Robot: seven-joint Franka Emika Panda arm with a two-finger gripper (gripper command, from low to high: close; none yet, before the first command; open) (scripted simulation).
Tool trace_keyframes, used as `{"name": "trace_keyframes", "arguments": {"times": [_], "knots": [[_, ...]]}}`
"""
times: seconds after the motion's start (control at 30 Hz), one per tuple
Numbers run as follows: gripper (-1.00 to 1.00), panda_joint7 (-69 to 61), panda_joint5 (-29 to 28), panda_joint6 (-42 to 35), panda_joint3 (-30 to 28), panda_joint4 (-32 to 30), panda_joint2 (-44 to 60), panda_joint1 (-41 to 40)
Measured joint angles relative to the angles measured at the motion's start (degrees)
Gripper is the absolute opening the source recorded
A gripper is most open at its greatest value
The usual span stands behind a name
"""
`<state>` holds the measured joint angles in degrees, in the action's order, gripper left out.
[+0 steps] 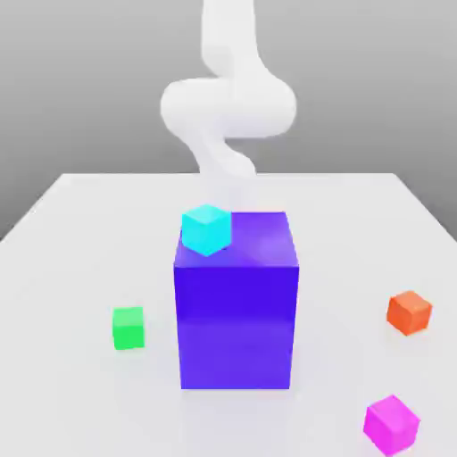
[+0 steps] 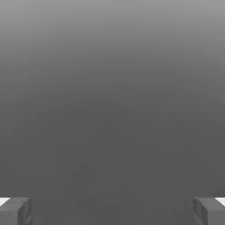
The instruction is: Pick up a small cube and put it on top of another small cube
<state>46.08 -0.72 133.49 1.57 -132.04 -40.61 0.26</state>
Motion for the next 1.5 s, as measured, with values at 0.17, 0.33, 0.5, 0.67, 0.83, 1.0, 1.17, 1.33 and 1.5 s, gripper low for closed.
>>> {"name": "trace_keyframes", "arguments": {"times": [0.17, 0.33, 0.5, 0.67, 0.83, 1.0, 1.17, 1.33, 1.5], "knots": [[0.0, 0.7, -1.8, 3.5, 3.1, -0.5, 10.7, 0.8], [0.0, 1.6, -3.8, 6.9, 6.0, -1.0, 21.1, 1.7], [0.0, 2.7, -5.9, 10.3, 8.6, -1.6, 31.5, 2.9], [0.0, 3.6, -8.0, 13.7, 10.3, -2.1, 41.9, 5.7], [0.0, 3.9, -9.2, 17.1, 11.3, -2.6, 52.2, 7.9], [0.0, 4.9, -11.0, 22.0, 11.3, -2.2, 62.4, 10.3], [-1.0, 6.7, -13.4, 26.4, 8.8, -1.0, 68.4, 12.4], [-1.0, 6.8, -13.5, 26.7, 8.6, -0.9, 68.7, 12.6], [-1.0, 3.7, -9.5, 20.7, 11.9, -2.1, 60.2, 10.2]]}}
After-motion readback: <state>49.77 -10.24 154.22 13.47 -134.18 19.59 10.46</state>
